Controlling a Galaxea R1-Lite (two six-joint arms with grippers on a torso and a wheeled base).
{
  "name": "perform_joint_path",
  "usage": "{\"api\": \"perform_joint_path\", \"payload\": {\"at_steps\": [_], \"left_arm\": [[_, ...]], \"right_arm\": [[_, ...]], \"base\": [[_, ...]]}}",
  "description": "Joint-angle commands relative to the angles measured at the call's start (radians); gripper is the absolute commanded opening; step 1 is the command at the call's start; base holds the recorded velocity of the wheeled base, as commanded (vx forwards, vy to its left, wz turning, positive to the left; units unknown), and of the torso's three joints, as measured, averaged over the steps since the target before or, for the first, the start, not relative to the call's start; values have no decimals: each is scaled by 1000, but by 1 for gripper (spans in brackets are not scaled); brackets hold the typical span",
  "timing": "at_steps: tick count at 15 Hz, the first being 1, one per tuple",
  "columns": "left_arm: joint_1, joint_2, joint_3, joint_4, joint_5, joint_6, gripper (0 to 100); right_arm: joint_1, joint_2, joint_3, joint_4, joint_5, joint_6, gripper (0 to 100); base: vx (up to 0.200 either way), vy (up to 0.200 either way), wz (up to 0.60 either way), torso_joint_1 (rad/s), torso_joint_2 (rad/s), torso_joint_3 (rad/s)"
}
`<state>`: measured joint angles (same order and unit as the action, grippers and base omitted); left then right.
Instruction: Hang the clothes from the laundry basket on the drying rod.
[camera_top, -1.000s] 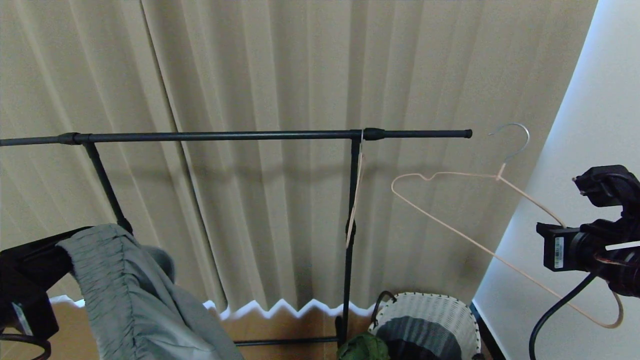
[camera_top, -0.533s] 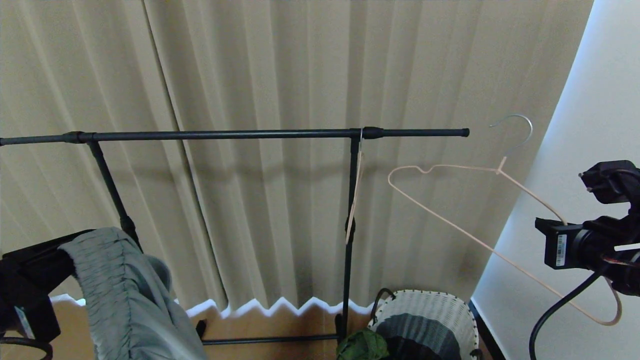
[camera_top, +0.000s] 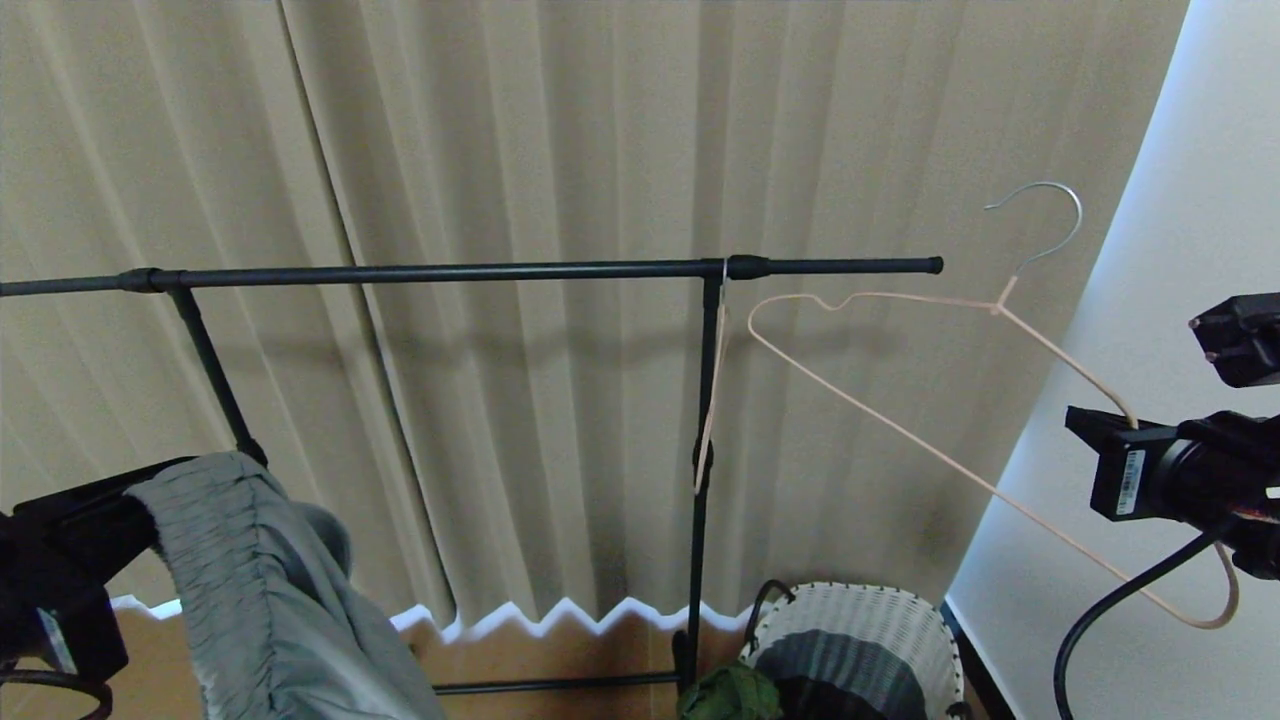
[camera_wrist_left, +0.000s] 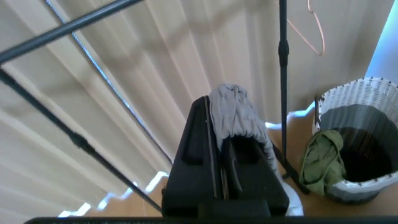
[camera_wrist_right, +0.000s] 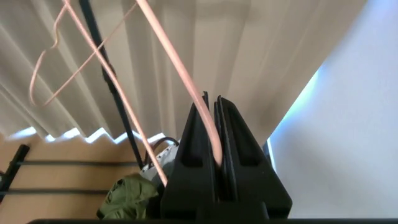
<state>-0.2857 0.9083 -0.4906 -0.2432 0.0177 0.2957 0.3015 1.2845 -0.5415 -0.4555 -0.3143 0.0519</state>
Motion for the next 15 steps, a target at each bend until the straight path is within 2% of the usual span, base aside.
{"api": "perform_joint_path", "payload": {"at_steps": [1, 8, 14, 15], "left_arm": [[0, 3, 0, -1, 1, 0, 0], [0, 15, -3, -2, 1, -1, 0], [2, 23, 1, -2, 1, 0, 0], [0, 23, 4, -2, 1, 2, 0]], "right_arm": [[10, 3, -2, 0, 0, -1, 0], [16, 6, -2, 0, 1, -1, 0], [70, 12, 0, 0, 1, -1, 0], [82, 12, 0, 0, 1, -1, 0]], "base": [[0, 200, 0, 17, 12, -7], [0, 200, 0, 2, 4, 4], [0, 200, 0, 3, 2, 2], [0, 0, 0, 0, 0, 0]]}}
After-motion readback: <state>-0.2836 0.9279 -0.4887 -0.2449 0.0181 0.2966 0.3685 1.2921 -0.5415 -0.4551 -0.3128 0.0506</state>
